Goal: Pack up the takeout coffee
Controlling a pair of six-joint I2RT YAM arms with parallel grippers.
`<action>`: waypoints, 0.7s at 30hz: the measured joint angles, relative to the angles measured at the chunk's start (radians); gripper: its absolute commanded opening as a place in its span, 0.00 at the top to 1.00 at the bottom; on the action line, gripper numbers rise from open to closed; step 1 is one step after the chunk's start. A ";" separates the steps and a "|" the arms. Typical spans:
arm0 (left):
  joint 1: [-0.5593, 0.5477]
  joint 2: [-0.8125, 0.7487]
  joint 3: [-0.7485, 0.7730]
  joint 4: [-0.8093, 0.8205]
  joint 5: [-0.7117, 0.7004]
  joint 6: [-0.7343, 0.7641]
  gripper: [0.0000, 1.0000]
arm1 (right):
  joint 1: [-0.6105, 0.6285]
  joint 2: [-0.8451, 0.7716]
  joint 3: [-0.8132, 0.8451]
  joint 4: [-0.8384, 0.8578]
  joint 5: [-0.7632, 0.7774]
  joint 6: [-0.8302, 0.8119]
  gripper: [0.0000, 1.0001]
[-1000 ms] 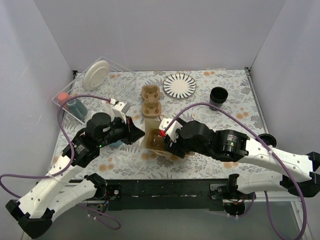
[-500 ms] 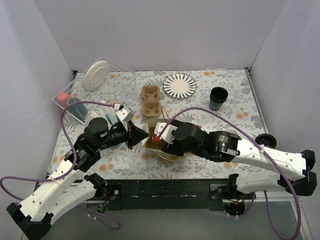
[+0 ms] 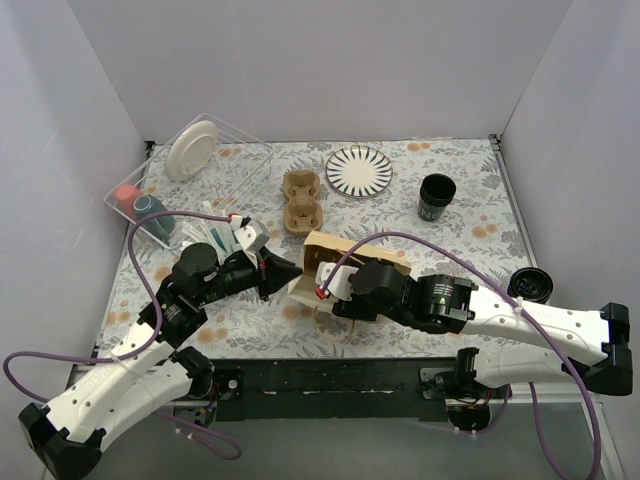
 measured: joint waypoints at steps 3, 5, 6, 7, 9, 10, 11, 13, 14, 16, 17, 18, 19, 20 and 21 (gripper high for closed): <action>0.000 -0.014 -0.019 0.002 0.029 0.006 1.00 | 0.000 -0.013 -0.041 0.023 0.008 -0.019 0.63; 0.000 -0.025 -0.033 0.005 0.047 0.007 1.00 | 0.000 -0.016 -0.066 0.042 0.011 -0.034 0.63; 0.000 -0.031 -0.039 0.005 0.053 0.007 1.00 | 0.000 -0.018 -0.077 0.051 0.015 -0.047 0.63; 0.000 -0.038 -0.047 0.005 0.062 0.006 1.00 | 0.000 -0.018 -0.087 0.062 0.019 -0.059 0.63; 0.000 -0.047 -0.056 0.005 0.072 0.006 1.00 | 0.001 -0.017 -0.089 0.069 0.027 -0.079 0.63; 0.000 -0.050 -0.059 0.005 0.076 0.005 1.00 | 0.001 -0.018 -0.089 0.079 0.034 -0.093 0.63; 0.000 -0.054 -0.062 0.005 0.078 0.002 1.00 | 0.001 -0.018 -0.089 0.088 0.036 -0.104 0.63; 0.000 -0.059 -0.065 0.005 0.081 -0.003 1.00 | 0.001 -0.017 -0.089 0.101 0.037 -0.134 0.63; 0.000 -0.061 -0.066 0.005 0.081 -0.006 1.00 | 0.001 -0.017 -0.089 0.109 0.036 -0.147 0.63; 0.000 -0.065 -0.067 0.005 0.081 -0.012 1.00 | 0.001 -0.017 -0.089 0.126 0.036 -0.184 0.63; 0.000 -0.068 -0.067 0.005 0.081 -0.016 1.00 | 0.001 -0.017 -0.089 0.132 0.035 -0.202 0.63; 0.000 -0.070 -0.068 0.005 0.081 -0.020 1.00 | 0.001 -0.016 -0.089 0.136 0.035 -0.213 0.63; 0.000 -0.073 -0.069 0.005 0.081 -0.022 1.00 | 0.001 -0.016 -0.089 0.140 0.030 -0.234 0.63; 0.000 -0.076 -0.071 0.006 0.081 -0.024 1.00 | 0.001 -0.014 -0.089 0.141 0.027 -0.251 0.63; 0.000 -0.080 -0.075 0.005 0.081 -0.026 1.00 | 0.001 -0.012 -0.089 0.142 0.021 -0.263 0.63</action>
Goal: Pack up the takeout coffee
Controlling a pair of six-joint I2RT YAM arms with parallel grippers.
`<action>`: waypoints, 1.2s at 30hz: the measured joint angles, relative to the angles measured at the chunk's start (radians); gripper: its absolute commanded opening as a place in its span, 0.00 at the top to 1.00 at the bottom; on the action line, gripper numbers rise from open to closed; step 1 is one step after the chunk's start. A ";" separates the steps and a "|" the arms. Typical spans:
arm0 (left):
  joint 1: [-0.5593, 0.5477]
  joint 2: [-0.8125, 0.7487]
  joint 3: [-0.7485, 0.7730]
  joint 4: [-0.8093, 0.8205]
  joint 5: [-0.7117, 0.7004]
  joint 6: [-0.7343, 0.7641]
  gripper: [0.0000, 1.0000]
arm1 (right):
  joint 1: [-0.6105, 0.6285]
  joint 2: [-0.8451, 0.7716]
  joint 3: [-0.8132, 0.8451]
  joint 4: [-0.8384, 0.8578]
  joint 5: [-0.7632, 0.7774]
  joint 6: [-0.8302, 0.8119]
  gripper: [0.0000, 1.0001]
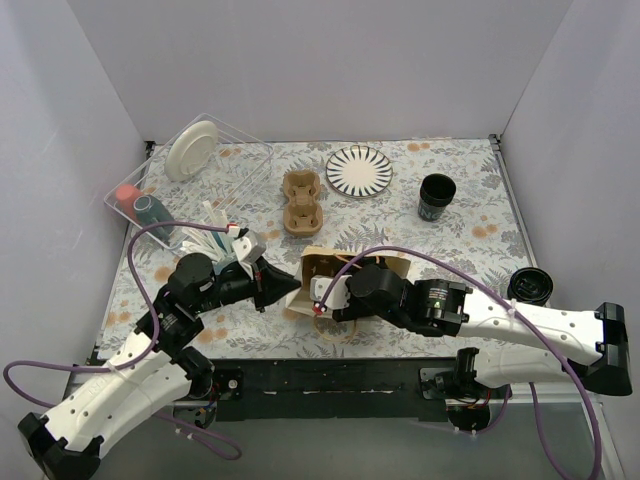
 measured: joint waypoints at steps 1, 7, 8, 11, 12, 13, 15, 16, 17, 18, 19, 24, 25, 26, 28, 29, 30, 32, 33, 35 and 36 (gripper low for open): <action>0.000 -0.003 -0.003 0.000 0.000 -0.002 1.00 | 0.000 0.002 0.000 0.000 -0.008 -0.015 0.64; 0.000 -0.035 -0.024 -0.004 0.000 -0.002 1.00 | 0.000 0.008 -0.031 -0.002 -0.062 -0.068 0.64; 0.000 -0.039 -0.027 -0.004 0.000 -0.002 1.00 | 0.000 0.009 -0.037 -0.007 -0.068 -0.072 0.64; 0.000 -0.049 -0.038 -0.003 0.000 -0.002 1.00 | 0.000 0.013 -0.046 -0.008 -0.082 -0.078 0.64; 0.000 -0.052 -0.040 -0.005 -0.001 -0.002 1.00 | 0.000 0.013 -0.048 -0.008 -0.085 -0.081 0.64; 0.000 -0.054 -0.042 -0.005 0.000 -0.001 1.00 | 0.000 0.014 -0.050 -0.008 -0.083 -0.084 0.65; 0.000 -0.058 -0.045 -0.006 0.000 0.000 1.00 | 0.000 0.016 -0.052 -0.008 -0.073 -0.089 0.65; 0.000 -0.059 -0.046 -0.006 0.000 0.002 1.00 | 0.000 0.018 -0.055 -0.005 -0.065 -0.092 0.65; 0.000 -0.060 -0.047 -0.007 0.000 0.002 1.00 | 0.000 0.018 -0.060 -0.003 -0.058 -0.093 0.65; 0.000 -0.061 -0.048 -0.006 0.000 0.002 1.00 | 0.000 0.018 -0.066 -0.005 -0.051 -0.095 0.65; 0.000 -0.062 -0.048 -0.007 0.000 0.002 1.00 | 0.000 0.020 -0.070 -0.009 -0.045 -0.095 0.65; 0.000 -0.068 -0.050 -0.006 0.000 0.002 1.00 | 0.000 0.023 -0.072 -0.043 -0.023 -0.090 0.65; 0.000 -0.068 -0.050 -0.006 0.000 0.002 1.00 | 0.000 0.023 -0.072 -0.045 -0.018 -0.087 0.65; 0.000 -0.068 -0.051 -0.005 0.000 0.002 1.00 | 0.000 0.023 -0.072 -0.048 -0.009 -0.085 0.65; 0.000 -0.068 -0.052 0.000 0.000 0.000 1.00 | 0.000 0.023 -0.072 -0.051 0.003 -0.083 0.65; 0.000 -0.068 -0.052 0.002 0.000 -0.002 1.00 | 0.000 0.023 -0.072 -0.051 0.008 -0.084 0.65; 0.000 -0.068 -0.053 0.006 0.000 -0.005 1.00 | 0.000 0.024 -0.074 -0.050 0.014 -0.084 0.66; 0.000 -0.068 -0.057 0.015 0.001 -0.010 1.00 | 0.000 0.030 -0.081 -0.043 0.021 -0.085 0.66; 0.000 -0.068 -0.059 0.018 0.002 -0.013 1.00 | 0.000 0.035 -0.084 -0.040 0.023 -0.087 0.66; 0.000 -0.068 -0.065 0.025 0.006 -0.017 1.00 | -0.001 0.041 -0.092 -0.026 0.022 -0.091 0.66; 0.000 -0.068 -0.068 0.026 0.009 -0.018 1.00 | -0.001 0.042 -0.095 -0.022 0.022 -0.092 0.66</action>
